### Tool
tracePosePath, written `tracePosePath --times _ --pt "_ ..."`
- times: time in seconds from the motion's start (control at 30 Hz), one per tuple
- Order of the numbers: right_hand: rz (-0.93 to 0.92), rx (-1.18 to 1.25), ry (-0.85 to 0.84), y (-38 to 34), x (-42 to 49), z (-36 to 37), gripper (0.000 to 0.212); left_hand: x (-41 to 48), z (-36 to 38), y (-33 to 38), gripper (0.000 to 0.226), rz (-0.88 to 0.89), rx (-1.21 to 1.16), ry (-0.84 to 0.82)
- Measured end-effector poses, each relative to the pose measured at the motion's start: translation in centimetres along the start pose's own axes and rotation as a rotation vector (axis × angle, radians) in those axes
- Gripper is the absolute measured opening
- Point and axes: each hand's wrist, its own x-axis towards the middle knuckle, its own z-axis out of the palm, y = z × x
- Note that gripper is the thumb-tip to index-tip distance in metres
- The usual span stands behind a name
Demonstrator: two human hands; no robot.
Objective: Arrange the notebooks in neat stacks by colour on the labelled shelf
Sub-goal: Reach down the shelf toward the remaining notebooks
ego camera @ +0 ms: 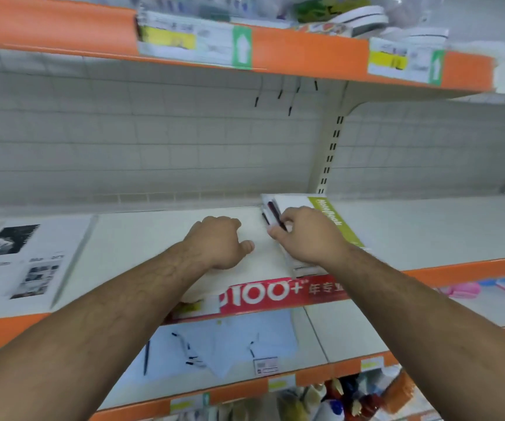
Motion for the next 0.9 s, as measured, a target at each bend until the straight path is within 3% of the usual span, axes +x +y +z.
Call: tracePosePath --times 0.13,0.3,0.5,0.6,0.73,0.9 --pt "0.083 -0.029 0.061 5.7 0.3 -1.8 0.05 1.3 0.8 4.7 0.052 -0.018 -0.053 0.028" --pt "0.233 -0.103 -0.005 10.9 1.1 -3.2 0.062 2.0 0.5 8.6 0.04 -0.048 -0.117 0.011" --pt "0.382 0.248 -0.192 13.4 1.8 -3.5 0.043 3.0 0.6 9.7 0.041 -0.025 -0.157 -0.002" --pt "0.481 0.409 -0.135 14.2 2.1 -3.2 0.038 3.4 0.4 9.7 0.043 -0.03 -0.168 -0.011" --pt "0.516 0.383 -0.051 14.6 2.4 -3.0 0.034 3.5 0.0 9.8 0.048 -0.046 -0.197 -0.026" --pt "0.6 0.467 0.115 15.2 2.7 -2.9 0.012 3.4 0.0 10.0 0.05 -0.038 -0.227 -0.027"
